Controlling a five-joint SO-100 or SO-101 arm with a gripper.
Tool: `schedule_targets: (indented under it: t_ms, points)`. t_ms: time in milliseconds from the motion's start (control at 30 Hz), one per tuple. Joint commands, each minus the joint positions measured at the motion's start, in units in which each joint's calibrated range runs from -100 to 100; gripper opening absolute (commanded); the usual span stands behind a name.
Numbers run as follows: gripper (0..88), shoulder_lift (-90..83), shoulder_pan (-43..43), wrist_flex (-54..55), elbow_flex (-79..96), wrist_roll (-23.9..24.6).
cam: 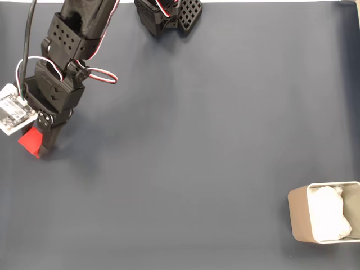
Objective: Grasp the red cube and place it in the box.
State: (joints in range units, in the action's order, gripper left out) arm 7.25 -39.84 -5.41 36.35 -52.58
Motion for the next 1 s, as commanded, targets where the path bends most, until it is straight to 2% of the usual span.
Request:
schedule_targets:
  t_ms: [0,367,967]
  points:
    - [1.3,-5.17,1.56,-1.64,-3.04,0.44]
    - [0.5,-12.62,7.24,-12.71,-8.88,1.95]
    - [0.2,-24.06,21.73,-18.44,-9.52,1.42]
